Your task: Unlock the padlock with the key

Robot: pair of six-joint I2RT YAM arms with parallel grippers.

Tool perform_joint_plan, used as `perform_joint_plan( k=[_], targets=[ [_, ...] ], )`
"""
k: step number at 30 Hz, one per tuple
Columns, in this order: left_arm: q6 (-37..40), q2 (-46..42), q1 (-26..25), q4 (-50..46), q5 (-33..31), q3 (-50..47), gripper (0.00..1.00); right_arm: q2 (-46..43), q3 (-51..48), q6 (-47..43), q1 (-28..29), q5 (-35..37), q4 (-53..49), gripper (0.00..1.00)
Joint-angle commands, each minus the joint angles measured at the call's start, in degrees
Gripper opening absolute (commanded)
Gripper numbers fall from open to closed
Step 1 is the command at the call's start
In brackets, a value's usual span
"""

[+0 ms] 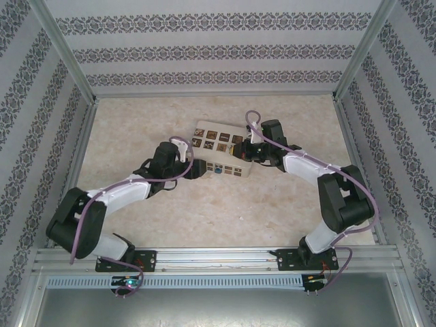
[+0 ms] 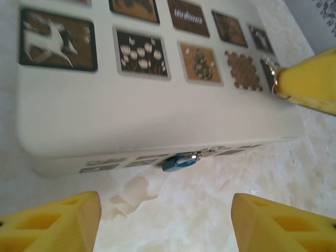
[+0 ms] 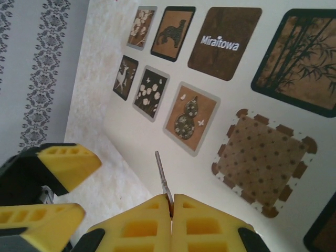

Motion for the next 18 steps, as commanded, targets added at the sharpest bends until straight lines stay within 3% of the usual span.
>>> perform_joint_plan(
  k=[1,18],
  targets=[
    [-3.2,3.3,0.2,4.9,4.8,2.0,0.65,1.4,1.8,0.7,-0.7,-1.0,1.9,0.0],
    [-6.6,11.1,-0.8,15.4,8.6,1.0,0.63,4.7,-3.9,-0.3,-1.1,-3.0,3.0,0.0]
  ],
)
